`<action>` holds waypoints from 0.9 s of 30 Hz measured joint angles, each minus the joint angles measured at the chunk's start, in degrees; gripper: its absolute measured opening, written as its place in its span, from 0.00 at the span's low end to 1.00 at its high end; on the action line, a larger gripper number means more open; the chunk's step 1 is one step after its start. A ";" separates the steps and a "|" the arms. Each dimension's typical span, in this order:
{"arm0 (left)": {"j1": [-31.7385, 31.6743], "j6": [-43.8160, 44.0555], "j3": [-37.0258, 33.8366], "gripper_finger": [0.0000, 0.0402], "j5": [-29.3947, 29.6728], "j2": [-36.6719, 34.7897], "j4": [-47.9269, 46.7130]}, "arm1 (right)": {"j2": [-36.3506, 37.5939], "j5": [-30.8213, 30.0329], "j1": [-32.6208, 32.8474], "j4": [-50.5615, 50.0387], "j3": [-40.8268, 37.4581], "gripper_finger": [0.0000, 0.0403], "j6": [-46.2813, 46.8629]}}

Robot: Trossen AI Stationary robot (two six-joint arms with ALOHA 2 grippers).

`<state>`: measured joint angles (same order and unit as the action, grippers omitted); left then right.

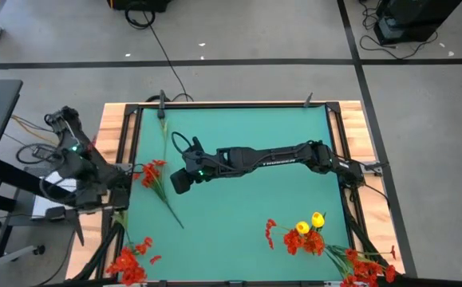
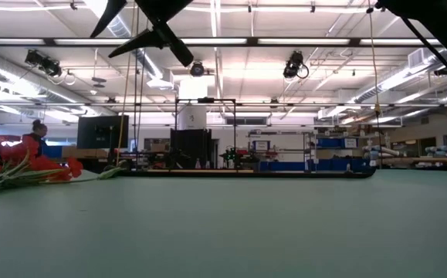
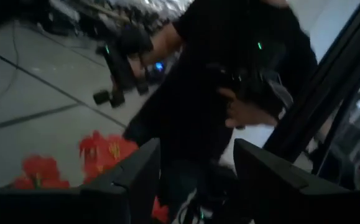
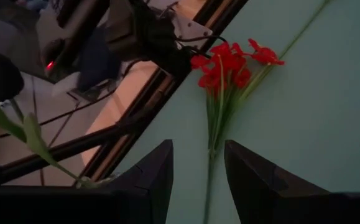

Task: Sort flowers into vase by color
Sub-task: Put the black flower into the transparent flower vase

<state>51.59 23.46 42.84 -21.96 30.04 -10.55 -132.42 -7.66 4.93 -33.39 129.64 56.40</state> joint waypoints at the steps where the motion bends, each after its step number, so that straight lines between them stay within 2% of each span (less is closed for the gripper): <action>1: 0.00 0.48 1.16 0.52 0.99 -0.02 0.00 | 0.00 -0.23 0.02 -0.13 0.00 0.38 0.00; 3: 0.00 1.18 4.32 0.52 4.50 -0.18 -1.58 | -0.07 -1.07 0.15 -0.10 0.00 0.38 -0.22; 5: -0.01 1.43 8.56 0.52 8.97 -0.20 -7.40 | -0.34 -1.99 0.41 1.11 0.00 0.38 -2.17; 7: 0.00 1.46 13.53 0.52 15.42 -0.20 -16.81 | -0.42 -2.22 0.83 3.14 -0.93 0.38 -5.09; 10: -0.02 3.01 20.90 0.52 28.73 -0.20 -32.93 | -0.43 -2.18 1.45 8.47 -4.22 0.38 -7.24; 14: -0.04 11.67 27.61 0.52 45.24 -0.35 -49.98 | -0.66 -3.21 1.88 10.39 -6.55 0.38 -8.36; 17: -0.04 22.65 29.32 0.52 54.66 -0.83 -60.70 | -0.63 -6.24 1.74 9.54 -7.57 0.38 -6.76; 20: -0.04 34.93 29.12 0.52 59.79 -1.75 -70.33 | -0.63 -7.65 0.98 9.29 -8.24 0.38 -5.20; 23: -0.04 48.18 28.80 0.52 63.81 -1.55 -79.80 | -0.63 -5.84 0.01 9.49 -8.33 0.38 -5.15; 27: -0.04 54.23 26.13 0.52 67.56 -1.66 -79.32 | -0.48 0.96 -1.59 5.71 -7.82 0.38 -6.72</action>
<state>51.55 77.69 68.97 45.60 28.38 -89.87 -132.90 -6.70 3.34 -27.68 121.82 49.68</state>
